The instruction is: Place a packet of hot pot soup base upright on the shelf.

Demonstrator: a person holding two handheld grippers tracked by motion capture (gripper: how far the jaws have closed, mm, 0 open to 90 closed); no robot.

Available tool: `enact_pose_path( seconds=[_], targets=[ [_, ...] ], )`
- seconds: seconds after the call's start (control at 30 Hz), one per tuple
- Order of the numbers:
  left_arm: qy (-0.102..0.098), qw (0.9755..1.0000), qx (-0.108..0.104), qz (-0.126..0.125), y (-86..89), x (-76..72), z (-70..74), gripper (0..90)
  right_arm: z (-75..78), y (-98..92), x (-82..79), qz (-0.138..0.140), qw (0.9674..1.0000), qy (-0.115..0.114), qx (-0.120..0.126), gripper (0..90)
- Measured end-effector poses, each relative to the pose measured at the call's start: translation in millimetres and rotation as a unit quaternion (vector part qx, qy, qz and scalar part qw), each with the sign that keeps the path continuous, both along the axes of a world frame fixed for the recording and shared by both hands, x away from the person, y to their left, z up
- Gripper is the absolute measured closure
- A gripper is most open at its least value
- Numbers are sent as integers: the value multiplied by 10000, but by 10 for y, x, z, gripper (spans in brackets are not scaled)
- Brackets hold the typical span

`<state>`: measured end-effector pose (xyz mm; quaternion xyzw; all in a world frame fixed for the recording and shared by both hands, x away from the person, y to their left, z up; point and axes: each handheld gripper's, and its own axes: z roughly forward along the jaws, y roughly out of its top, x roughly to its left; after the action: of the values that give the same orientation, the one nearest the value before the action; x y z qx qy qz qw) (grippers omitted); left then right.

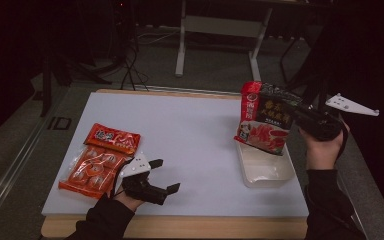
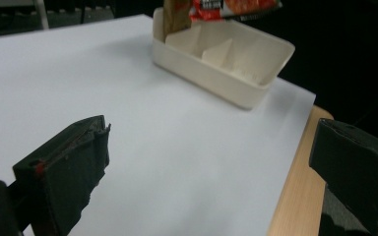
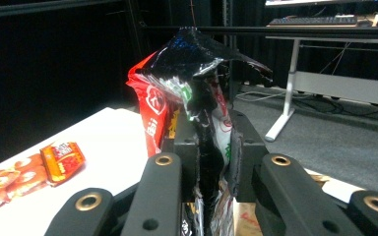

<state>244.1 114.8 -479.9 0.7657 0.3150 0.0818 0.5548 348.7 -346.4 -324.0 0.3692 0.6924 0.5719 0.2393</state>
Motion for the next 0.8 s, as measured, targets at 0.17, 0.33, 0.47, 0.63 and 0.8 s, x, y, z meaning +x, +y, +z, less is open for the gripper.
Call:
enact_pose_path(
  seconds=[0.17, 0.33, 0.47, 0.63, 0.8],
  targets=[
    [35, 10000, 70, 13, 52, -53, -134, 22, -61, -74, 129, -76, 9999, 137, -42, 776],
    [-16, 10000, 18, 41, 100, -87, -227, 22, -133, -105, 225, -159, 9997, 128, -147, 775],
    [-89, 9999, 43, 27, 100, -103, -268, 22, -216, -113, 328, -181, 9993, 196, -245, 775],
    [-40, 9999, 26, 114, 129, -109, -316, 22, -325, -112, 440, -143, 9992, 239, -295, 775],
    [-26, 9999, 61, 119, 132, -112, -328, 22, -418, -101, 521, -80, 9984, 365, -427, 773]
  ],
)
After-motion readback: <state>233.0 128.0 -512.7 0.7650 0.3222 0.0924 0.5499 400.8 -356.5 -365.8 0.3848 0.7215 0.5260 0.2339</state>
